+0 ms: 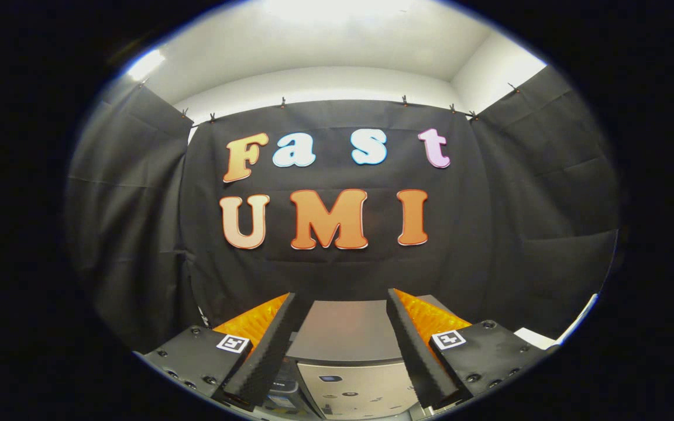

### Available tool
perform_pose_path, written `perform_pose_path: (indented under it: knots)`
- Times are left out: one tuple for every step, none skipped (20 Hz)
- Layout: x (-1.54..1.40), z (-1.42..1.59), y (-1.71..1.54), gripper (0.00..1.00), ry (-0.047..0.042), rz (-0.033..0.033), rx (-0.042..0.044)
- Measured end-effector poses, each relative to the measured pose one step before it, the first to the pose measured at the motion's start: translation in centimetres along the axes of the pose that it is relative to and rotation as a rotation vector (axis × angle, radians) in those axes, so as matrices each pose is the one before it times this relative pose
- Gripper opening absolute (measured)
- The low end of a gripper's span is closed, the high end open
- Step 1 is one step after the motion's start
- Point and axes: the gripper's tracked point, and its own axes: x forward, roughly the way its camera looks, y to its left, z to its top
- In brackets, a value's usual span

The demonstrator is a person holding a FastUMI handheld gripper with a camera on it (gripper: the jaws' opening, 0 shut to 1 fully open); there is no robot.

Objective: Put the clothes into the washing machine and then close the washing machine lid.

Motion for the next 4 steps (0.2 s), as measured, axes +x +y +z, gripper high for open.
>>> perform_pose_path:
  knots:
    - [-0.579,0.049,-0.711,0.98,-0.0032,-0.02012,-0.00447]
    - [-0.396,-0.14,-0.62,0.98,-0.00347,-0.01629,-0.00697]
    - [-0.362,-0.195,-0.553,0.98,-0.00085,-0.01333,-0.00624]
    - [-0.097,-0.27,-0.265,0.98,0.00162,-0.00416,-0.00246]
